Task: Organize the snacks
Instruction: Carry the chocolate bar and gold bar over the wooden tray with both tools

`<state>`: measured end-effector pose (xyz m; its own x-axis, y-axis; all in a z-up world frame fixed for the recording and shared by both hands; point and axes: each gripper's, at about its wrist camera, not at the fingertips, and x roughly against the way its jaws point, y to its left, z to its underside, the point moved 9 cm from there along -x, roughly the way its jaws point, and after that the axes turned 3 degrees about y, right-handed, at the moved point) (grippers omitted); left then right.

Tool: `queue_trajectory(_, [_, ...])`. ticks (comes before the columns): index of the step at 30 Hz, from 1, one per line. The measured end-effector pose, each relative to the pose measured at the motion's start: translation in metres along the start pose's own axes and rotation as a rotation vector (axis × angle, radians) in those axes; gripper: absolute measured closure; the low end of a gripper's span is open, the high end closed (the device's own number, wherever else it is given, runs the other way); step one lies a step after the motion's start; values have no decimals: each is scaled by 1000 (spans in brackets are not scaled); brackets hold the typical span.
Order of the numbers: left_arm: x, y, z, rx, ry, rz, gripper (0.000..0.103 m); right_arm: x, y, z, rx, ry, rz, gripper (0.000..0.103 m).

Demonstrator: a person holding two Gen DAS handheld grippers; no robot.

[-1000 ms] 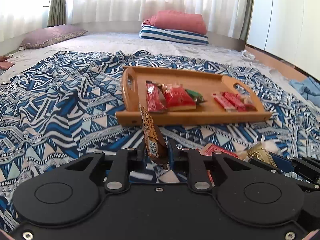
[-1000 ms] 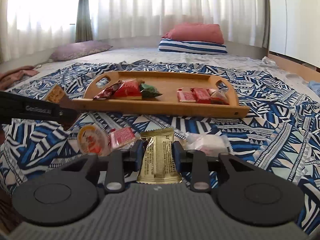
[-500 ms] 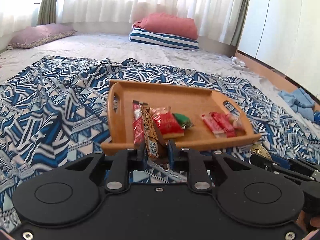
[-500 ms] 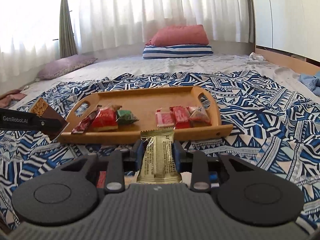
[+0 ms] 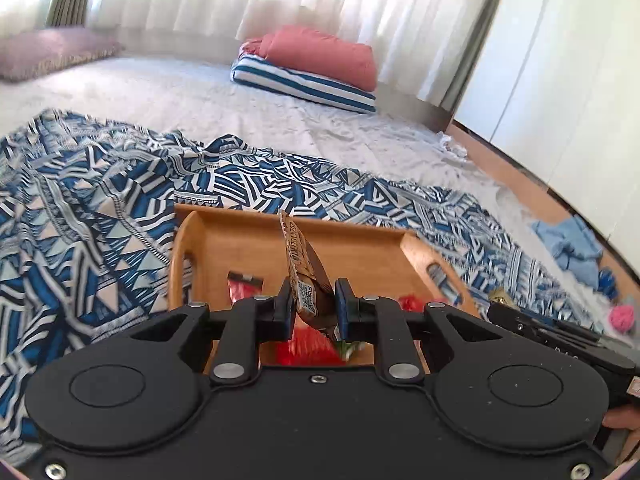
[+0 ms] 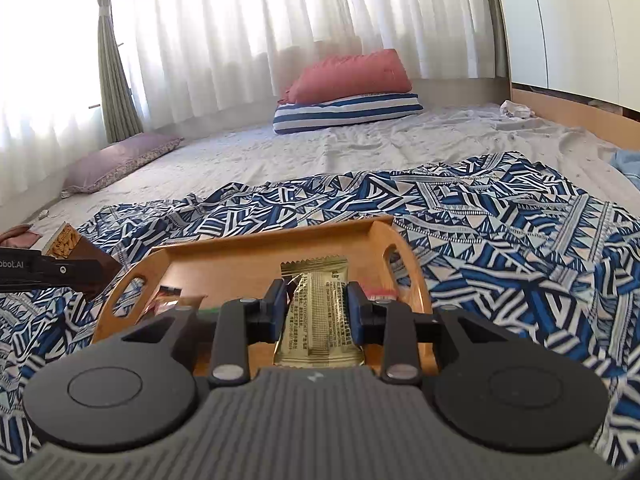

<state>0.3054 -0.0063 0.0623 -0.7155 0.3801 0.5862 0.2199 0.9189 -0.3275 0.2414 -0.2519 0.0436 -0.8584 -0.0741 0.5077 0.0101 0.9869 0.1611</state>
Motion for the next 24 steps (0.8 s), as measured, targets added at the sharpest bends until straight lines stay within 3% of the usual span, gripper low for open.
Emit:
queue_trajectory(6, [-49, 21, -24, 90, 83, 21, 84, -45, -16, -26, -44, 68, -21, 67])
queue_trajectory(12, [-86, 46, -38, 175, 100, 17, 84, -92, -33, -35, -109, 157, -34, 67])
queue_trajectory(24, [-136, 71, -28, 268, 149, 1, 84, -148, -42, -26, -55, 239, 31, 66])
